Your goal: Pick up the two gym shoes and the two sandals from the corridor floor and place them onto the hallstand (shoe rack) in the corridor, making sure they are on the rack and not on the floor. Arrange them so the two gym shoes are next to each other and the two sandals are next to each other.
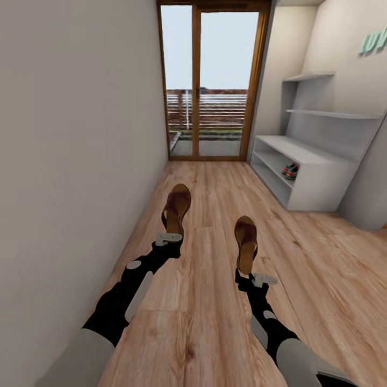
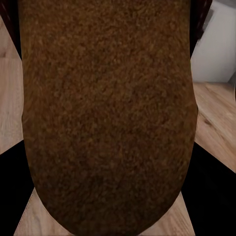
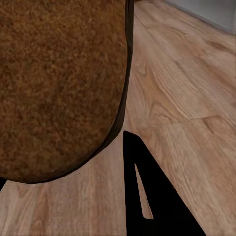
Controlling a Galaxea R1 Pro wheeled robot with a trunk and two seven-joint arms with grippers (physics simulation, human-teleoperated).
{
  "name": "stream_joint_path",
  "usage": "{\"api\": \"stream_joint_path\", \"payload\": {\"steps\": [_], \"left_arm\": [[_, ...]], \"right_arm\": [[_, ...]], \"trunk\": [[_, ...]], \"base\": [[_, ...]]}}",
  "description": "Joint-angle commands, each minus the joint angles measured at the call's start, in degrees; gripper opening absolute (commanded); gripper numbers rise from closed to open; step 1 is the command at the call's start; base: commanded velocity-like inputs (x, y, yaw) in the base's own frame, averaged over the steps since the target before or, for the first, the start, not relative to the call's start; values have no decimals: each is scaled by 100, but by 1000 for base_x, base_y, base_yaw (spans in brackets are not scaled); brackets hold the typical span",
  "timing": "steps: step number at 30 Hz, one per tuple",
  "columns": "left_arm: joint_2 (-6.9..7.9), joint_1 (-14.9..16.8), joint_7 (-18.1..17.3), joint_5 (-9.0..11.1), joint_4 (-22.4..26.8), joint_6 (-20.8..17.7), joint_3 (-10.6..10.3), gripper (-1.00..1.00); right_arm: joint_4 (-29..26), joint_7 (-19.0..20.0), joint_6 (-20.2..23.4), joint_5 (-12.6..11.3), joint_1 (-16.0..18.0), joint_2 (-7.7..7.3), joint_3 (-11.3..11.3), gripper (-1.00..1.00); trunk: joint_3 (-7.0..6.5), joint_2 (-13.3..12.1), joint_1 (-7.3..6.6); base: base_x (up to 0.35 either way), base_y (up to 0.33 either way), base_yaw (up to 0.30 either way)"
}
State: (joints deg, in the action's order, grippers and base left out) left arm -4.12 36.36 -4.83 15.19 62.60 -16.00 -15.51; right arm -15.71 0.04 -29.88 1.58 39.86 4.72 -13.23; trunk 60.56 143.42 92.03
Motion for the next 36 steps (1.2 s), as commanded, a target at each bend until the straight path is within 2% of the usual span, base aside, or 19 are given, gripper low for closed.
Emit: {"api": "stream_joint_path", "payload": {"steps": [1, 36], "left_arm": [[-1, 2, -9, 46, 6, -34, 6, -100], [-1, 2, -9, 46, 6, -34, 13, -100]], "right_arm": [[3, 5, -17, 18, 4, 3, -21, -100], [-3, 4, -18, 62, 4, 3, -4, -100]], "trunk": [[5, 2, 2], [5, 2, 2]], "base": [[348, 0, 0], [348, 0, 0]]}}
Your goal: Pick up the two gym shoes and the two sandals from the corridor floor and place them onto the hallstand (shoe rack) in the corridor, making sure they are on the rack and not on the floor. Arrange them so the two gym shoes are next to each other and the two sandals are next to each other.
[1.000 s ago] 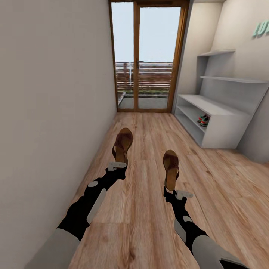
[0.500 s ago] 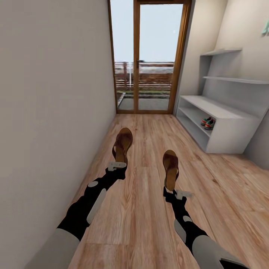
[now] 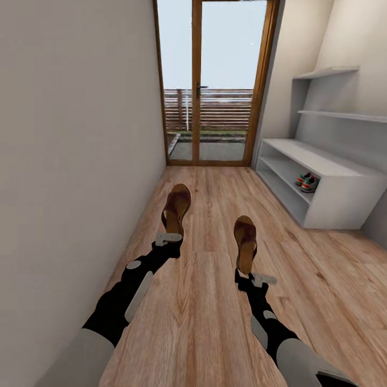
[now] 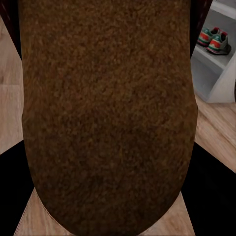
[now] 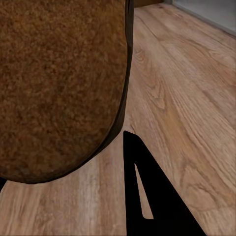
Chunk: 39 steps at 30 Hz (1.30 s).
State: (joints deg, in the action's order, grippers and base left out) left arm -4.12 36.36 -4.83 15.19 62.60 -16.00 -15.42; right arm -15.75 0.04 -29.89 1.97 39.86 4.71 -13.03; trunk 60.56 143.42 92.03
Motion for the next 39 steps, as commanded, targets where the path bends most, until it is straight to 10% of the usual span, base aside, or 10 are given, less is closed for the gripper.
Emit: {"api": "stream_joint_path", "payload": {"steps": [1, 39], "left_arm": [[-1, 2, -9, 46, 6, -34, 4, -100], [-1, 2, -9, 46, 6, -34, 3, -100]], "right_arm": [[2, 5, -16, 22, 4, 3, -24, -100], [-7, 5, -16, 31, 4, 5, -15, -100]], "trunk": [[5, 2, 2], [5, 2, 2]], "base": [[348, 0, 0], [348, 0, 0]]}}
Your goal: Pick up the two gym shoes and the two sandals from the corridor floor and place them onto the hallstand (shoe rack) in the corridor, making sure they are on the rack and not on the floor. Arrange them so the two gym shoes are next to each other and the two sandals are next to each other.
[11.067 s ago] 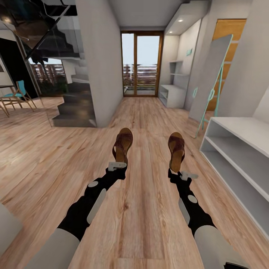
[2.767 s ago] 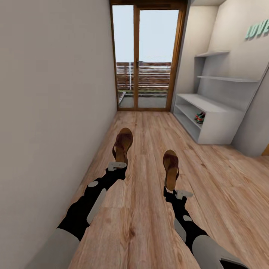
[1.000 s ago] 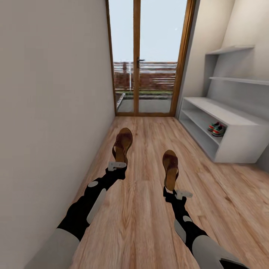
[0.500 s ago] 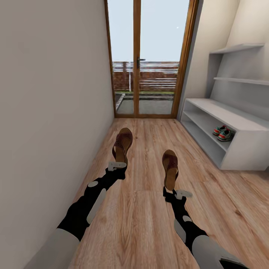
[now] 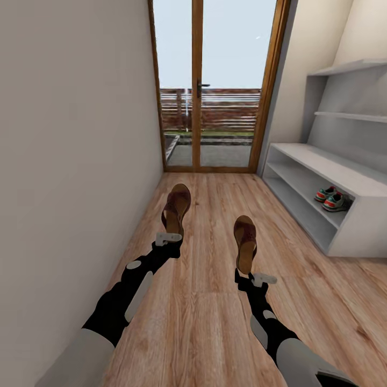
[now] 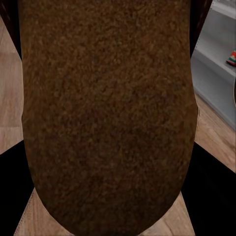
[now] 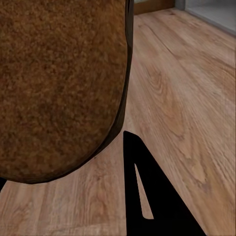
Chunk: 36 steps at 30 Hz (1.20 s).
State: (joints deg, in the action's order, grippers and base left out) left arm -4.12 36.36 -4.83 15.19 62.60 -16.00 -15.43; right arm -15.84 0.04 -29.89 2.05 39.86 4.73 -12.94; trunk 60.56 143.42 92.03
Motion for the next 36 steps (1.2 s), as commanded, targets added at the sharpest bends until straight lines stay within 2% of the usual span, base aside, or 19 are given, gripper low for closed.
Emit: {"api": "stream_joint_path", "payload": {"steps": [1, 36], "left_arm": [[-1, 2, -9, 46, 6, -34, 5, -100], [2, 2, -9, 46, 6, -34, 5, -100]], "right_arm": [[2, 5, -16, 23, 4, 3, -24, -100], [2, 3, -16, 25, 4, 8, -15, -100]], "trunk": [[5, 2, 2], [5, 2, 2]], "base": [[348, 0, 0], [348, 0, 0]]}}
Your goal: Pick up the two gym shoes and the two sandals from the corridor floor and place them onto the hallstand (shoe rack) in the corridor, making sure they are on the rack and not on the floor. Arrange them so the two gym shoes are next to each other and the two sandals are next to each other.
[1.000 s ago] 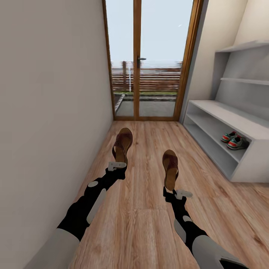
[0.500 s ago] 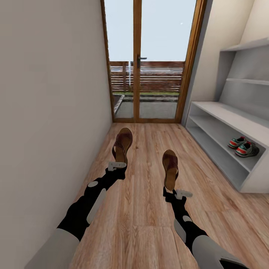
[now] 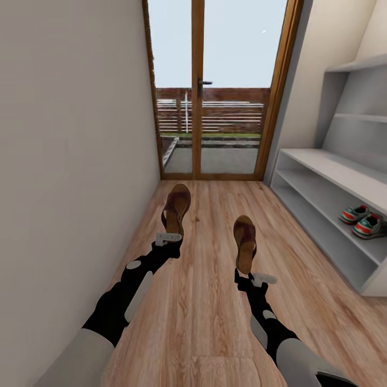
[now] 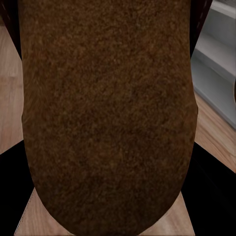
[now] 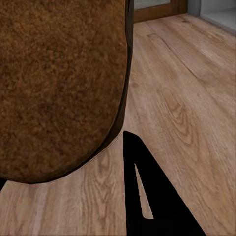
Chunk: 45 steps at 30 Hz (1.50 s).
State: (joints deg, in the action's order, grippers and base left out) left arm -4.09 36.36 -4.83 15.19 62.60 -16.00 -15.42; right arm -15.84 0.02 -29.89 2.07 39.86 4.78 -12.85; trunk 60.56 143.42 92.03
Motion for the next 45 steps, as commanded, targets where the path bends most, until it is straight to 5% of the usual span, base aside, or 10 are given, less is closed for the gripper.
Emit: {"api": "stream_joint_path", "payload": {"steps": [1, 45], "left_arm": [[1, 2, -9, 46, 6, -34, 4, -100], [5, 2, -9, 46, 6, -34, 7, -100]], "right_arm": [[2, 5, -16, 23, 4, 1, -24, -100], [-39, 9, -16, -13, 4, -3, -45, -100]], "trunk": [[5, 2, 2], [5, 2, 2]], "base": [[348, 0, 0], [348, 0, -61]]}}
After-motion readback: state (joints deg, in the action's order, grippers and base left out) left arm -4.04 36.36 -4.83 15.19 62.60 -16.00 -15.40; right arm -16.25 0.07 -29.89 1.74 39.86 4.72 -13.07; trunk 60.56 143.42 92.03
